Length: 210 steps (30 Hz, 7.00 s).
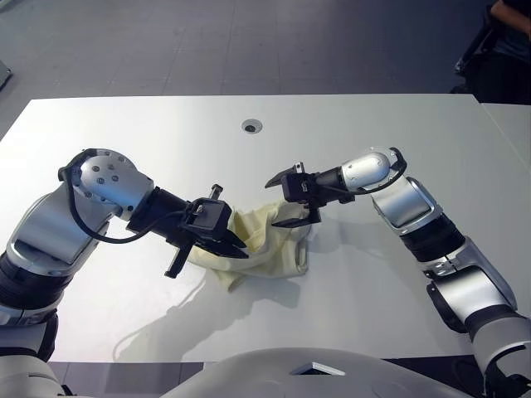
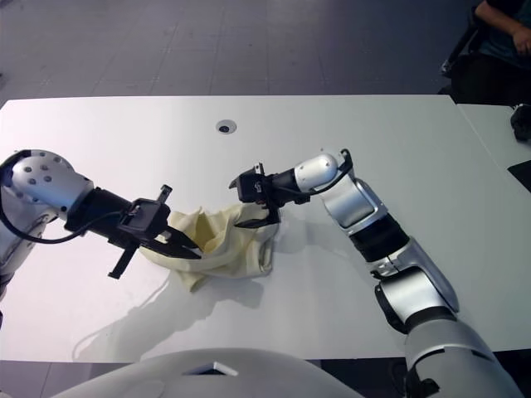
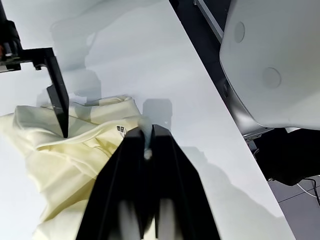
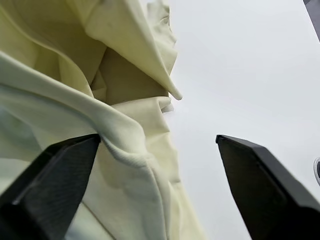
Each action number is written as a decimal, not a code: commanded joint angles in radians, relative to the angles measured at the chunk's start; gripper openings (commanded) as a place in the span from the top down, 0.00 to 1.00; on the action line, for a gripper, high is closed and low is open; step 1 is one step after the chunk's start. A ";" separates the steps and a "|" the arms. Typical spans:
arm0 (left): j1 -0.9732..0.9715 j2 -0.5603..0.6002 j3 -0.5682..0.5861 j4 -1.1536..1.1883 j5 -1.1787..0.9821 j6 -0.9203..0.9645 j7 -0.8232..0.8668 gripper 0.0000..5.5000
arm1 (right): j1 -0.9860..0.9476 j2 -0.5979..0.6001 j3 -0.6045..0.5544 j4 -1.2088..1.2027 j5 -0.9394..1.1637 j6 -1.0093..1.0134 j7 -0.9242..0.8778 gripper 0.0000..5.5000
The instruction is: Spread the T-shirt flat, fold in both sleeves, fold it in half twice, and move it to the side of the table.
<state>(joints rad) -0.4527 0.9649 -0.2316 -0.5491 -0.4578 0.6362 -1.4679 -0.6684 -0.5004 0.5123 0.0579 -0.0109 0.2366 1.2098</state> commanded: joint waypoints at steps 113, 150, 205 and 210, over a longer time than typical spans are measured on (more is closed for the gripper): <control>-0.790 -0.425 -0.194 1.706 0.892 -1.046 0.992 1.00 | -0.667 -0.019 -0.192 1.261 -0.369 -0.715 -0.784 1.00; 0.382 0.132 -0.172 -0.075 0.402 -0.317 0.153 1.00 | 0.542 -0.469 -0.148 -0.580 0.288 0.363 0.172 1.00; 0.018 -0.217 -0.268 0.561 0.662 -0.409 0.444 0.02 | -0.196 0.038 -0.138 0.963 -0.289 -0.329 -0.491 0.02; 0.027 -0.228 -0.267 0.566 0.678 -0.410 0.445 0.02 | -0.252 0.015 -0.101 1.065 -0.364 -0.396 -0.535 0.02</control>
<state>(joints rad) -0.4639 0.7321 -0.4778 -0.0020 0.1930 0.2187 -1.0028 -0.9172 -0.4577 0.3863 1.0657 -0.3254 -0.1560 0.6799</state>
